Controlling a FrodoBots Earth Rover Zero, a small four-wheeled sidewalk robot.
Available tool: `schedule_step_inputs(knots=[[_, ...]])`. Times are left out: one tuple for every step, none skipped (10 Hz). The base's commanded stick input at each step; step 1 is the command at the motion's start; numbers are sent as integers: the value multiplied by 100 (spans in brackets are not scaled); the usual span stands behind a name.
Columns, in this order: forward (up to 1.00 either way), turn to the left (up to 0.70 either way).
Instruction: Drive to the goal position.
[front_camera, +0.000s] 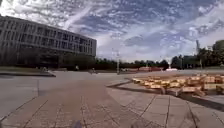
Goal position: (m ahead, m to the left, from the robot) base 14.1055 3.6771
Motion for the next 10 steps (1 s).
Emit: schedule_step_inputs(knots=[[70, 27], [70, 8], [70, 2], [70, 0], [70, 15], [70, 18], [70, 5], [70, 0], [70, 0], [70, 0]])
